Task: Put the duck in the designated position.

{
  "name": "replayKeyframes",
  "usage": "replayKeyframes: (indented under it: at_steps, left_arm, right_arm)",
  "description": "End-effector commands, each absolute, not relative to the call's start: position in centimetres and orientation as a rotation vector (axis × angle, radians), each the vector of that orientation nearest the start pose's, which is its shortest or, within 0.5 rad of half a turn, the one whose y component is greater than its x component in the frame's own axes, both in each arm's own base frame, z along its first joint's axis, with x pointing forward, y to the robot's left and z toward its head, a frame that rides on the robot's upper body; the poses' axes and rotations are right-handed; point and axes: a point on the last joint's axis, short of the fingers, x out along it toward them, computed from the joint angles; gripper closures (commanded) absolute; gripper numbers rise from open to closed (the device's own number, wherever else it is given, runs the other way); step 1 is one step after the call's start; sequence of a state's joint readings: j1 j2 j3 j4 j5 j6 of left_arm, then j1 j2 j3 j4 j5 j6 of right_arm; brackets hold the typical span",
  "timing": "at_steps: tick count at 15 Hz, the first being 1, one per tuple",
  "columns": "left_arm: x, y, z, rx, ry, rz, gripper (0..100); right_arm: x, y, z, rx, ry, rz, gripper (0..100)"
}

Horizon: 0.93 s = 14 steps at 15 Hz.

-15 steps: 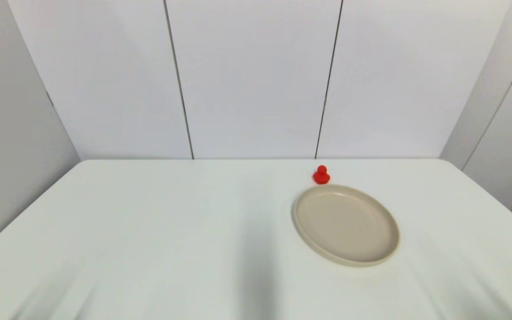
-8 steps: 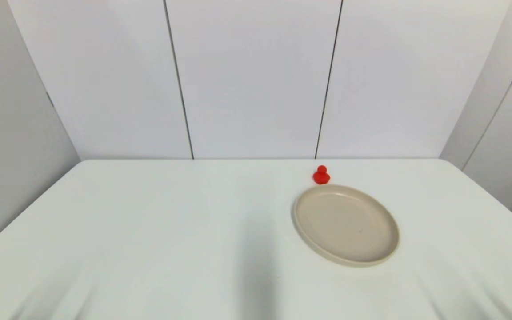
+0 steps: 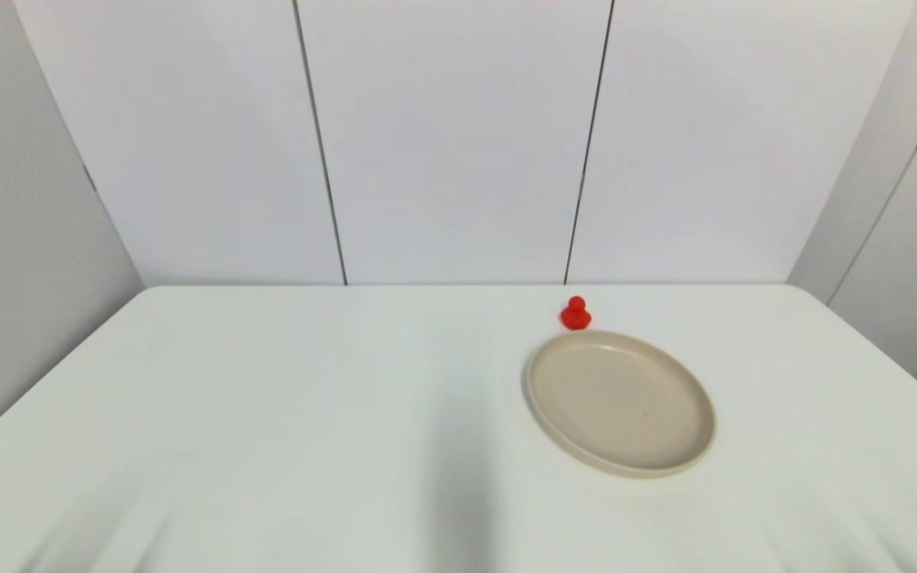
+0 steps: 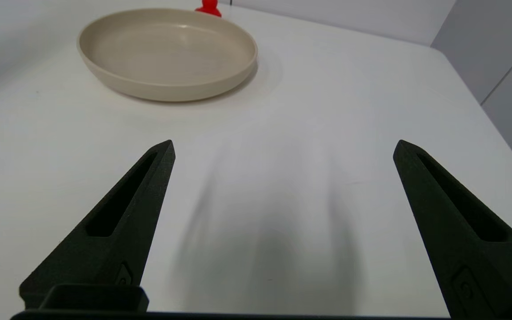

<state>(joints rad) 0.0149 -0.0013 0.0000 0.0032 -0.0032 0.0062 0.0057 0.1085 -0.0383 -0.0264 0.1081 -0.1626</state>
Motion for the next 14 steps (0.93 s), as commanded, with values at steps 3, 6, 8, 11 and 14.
replayKeyframes:
  at_steps: [3, 6, 8, 11, 14]
  left_arm:
    - [-2.28, -0.04, 7.52, 0.006, 0.003, 0.012, 0]
    - [-2.28, -0.04, 7.52, 0.006, 0.003, 0.012, 0]
    - [-2.28, -0.04, 7.52, 0.006, 0.003, 0.012, 0]
    - [-2.28, -0.04, 7.52, 0.006, 0.003, 0.012, 0]
    - [-2.28, -0.04, 7.52, 0.006, 0.003, 0.012, 0]
  right_arm:
    - [-2.59, 0.24, 8.82, -0.132, -0.072, 0.109, 0]
    - [-2.56, 0.24, 8.89, -0.108, -0.087, 0.108, 0]
    - [-2.43, 0.22, 8.99, -0.074, -0.134, 0.1, 0]
    - [-2.4, 0.21, 8.97, -0.014, -0.137, 0.099, 0]
    - [-2.34, 0.08, 8.53, 0.005, -0.093, 0.04, 0]
